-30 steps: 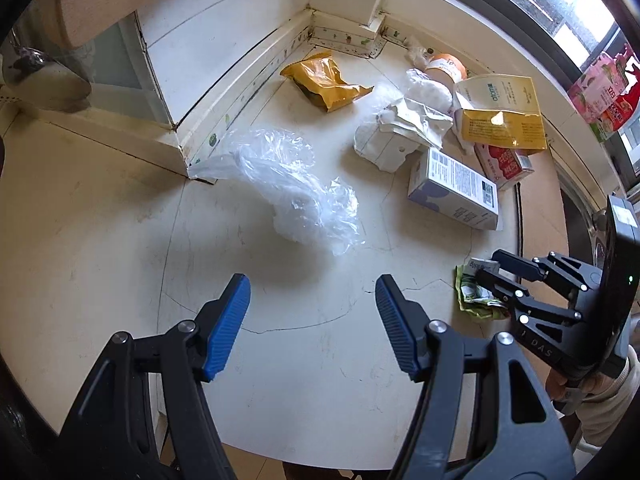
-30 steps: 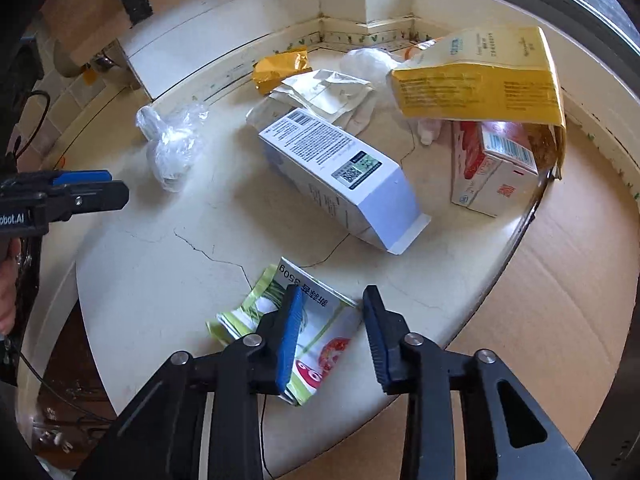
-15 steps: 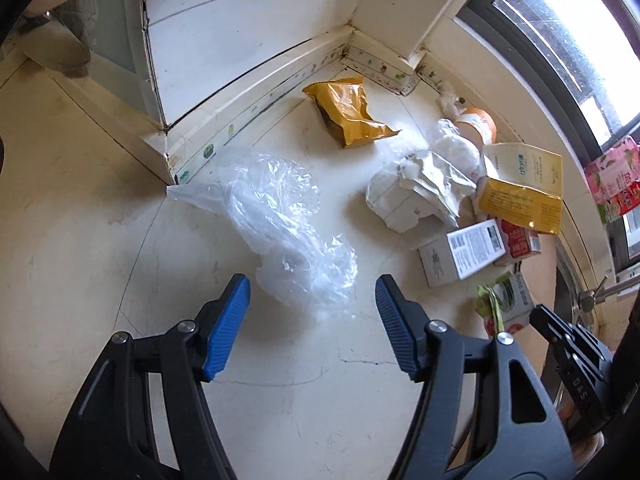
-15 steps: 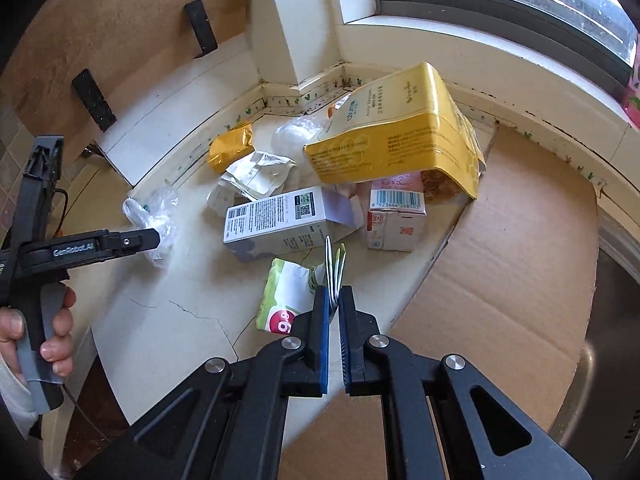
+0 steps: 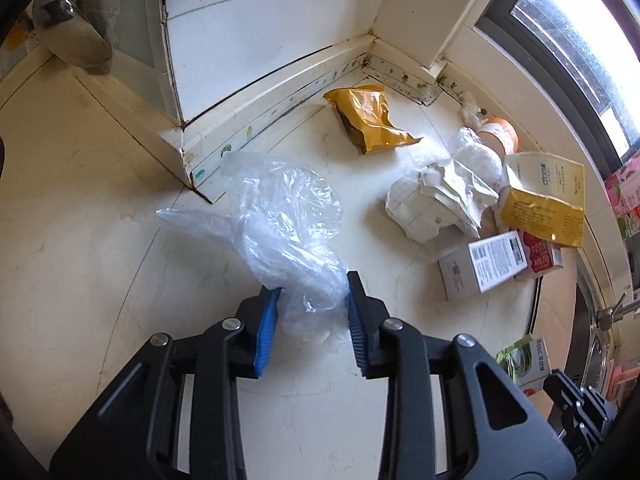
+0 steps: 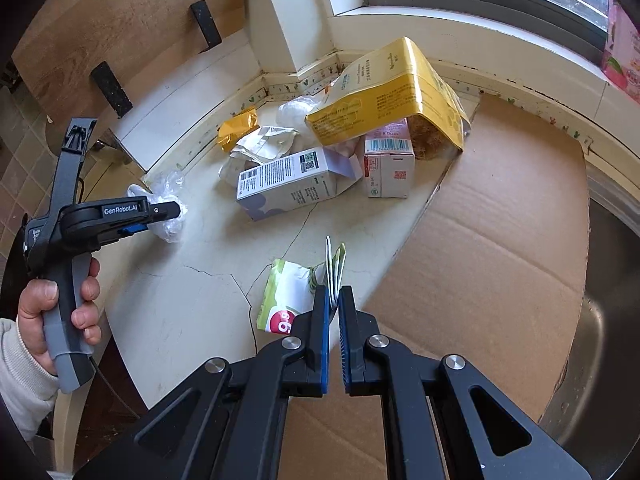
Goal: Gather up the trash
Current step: 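Carry bag and wrapper down over the bin and open both tools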
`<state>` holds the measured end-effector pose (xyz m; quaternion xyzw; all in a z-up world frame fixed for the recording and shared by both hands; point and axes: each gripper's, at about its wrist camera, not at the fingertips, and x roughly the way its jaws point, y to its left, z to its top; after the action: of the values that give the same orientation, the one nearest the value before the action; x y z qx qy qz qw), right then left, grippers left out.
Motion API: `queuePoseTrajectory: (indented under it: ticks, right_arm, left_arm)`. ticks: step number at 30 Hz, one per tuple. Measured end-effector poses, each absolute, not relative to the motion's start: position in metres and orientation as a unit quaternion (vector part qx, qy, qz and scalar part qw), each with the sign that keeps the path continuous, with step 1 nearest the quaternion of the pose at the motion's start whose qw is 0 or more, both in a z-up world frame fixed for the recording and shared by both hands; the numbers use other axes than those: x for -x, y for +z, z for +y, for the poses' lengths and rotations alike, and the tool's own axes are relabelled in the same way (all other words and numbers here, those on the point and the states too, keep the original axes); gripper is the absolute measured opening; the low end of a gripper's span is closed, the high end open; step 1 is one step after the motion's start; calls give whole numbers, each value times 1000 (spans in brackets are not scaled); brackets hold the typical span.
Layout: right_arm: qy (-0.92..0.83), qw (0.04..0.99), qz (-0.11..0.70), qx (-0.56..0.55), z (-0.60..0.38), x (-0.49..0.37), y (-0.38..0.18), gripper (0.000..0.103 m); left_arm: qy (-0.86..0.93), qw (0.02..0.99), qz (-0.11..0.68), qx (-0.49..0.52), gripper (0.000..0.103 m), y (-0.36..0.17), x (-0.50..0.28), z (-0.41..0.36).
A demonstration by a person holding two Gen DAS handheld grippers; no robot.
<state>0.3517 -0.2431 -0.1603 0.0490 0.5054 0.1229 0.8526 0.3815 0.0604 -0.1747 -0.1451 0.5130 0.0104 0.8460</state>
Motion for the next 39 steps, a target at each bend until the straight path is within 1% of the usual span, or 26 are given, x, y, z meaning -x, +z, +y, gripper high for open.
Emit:
queuePoseTrajectory:
  ticks: [7,14,20,24,29,39]
  right_arm:
    - [102,862,493,-66,-242,-314,-140,5]
    - [92,875,469,-77,-225,-248,-109,5]
    - [85,881,460,-73,-200,-182,-95,5]
    - [81,881,461,-69,-185,-142,-96,5]
    - [74,878,469,-67,-164,-98,-107,5]
    - [66,854,513,-53,-126,-43,-160,5]
  left_arm:
    - [-47,864,496,71,28,-141,-317,46]
    - [-106,869,482,23,28,-111,-236,36]
    - [-158,866,474,-21,28,-103,-169,30]
    - [-185,861,471,-48,28,-110,-129,30]
    - [-207,843,493,-56,28,-134,-94,36]
    - [-214,812,541,-53,28,-198,-65,55]
